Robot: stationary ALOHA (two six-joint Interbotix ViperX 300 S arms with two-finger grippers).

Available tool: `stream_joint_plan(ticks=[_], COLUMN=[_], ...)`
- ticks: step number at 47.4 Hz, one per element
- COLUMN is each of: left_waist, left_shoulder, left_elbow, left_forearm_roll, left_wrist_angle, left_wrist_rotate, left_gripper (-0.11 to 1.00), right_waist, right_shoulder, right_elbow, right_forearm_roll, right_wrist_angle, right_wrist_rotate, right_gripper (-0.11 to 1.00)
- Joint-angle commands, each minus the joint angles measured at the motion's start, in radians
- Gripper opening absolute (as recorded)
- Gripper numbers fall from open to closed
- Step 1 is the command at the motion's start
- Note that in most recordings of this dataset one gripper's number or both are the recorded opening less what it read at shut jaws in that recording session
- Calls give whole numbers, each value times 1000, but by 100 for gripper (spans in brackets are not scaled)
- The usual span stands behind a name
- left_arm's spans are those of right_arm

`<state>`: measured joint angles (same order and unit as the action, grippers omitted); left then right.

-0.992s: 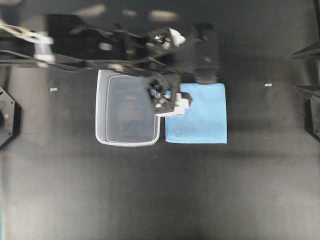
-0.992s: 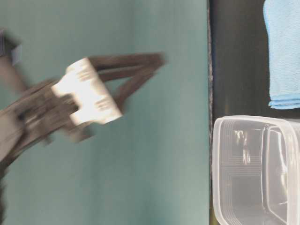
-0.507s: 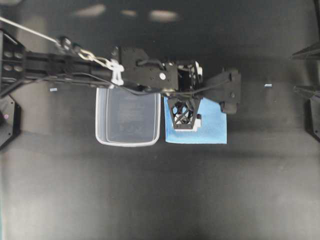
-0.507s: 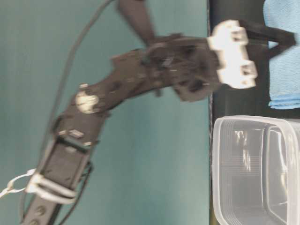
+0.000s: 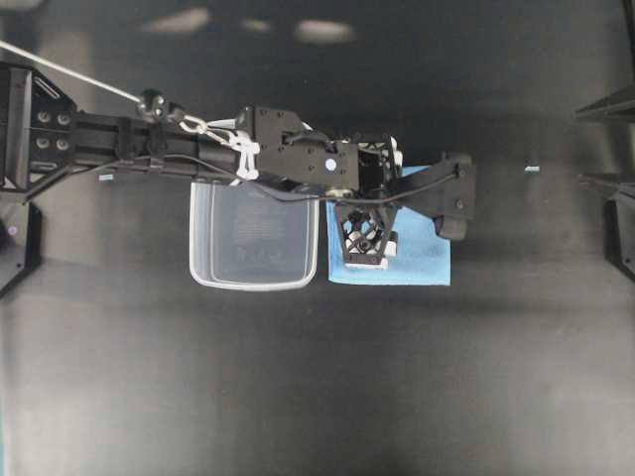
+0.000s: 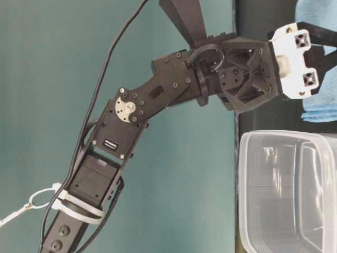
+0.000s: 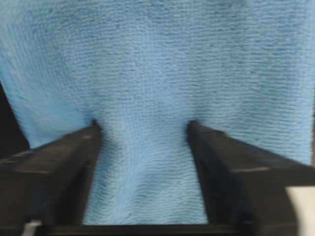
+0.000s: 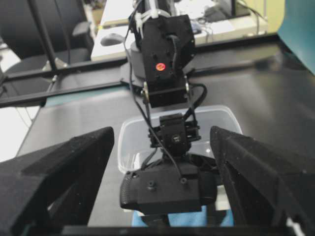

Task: Place the blue towel into the container with the left arm.
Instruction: 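Lower the left gripper and pinch the blue towel's centre, then lift the towel and carry it left over the container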

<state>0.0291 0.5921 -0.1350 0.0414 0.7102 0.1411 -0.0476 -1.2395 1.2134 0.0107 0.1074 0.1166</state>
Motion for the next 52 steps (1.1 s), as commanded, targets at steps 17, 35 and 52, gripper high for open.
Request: stream_joint_plan(ticks=[17, 35, 52], left_waist=[-11, -11, -11], left_shoulder=[-98, -416, -706], left_elbow=[-67, -67, 175], left_forearm_roll=[3, 3, 3], left_wrist_angle=[29, 304, 311], left_wrist_rotate=[3, -2, -3], left_gripper=[6, 6, 6], right_waist=[-3, -3, -3], right_shoulder=[8, 6, 6], right_elbow=[-5, -6, -5], right_forearm_roll=[2, 2, 3], right_wrist_angle=[-6, -11, -18], right_wrist_rotate=[0, -3, -5], right_gripper=[76, 76, 76])
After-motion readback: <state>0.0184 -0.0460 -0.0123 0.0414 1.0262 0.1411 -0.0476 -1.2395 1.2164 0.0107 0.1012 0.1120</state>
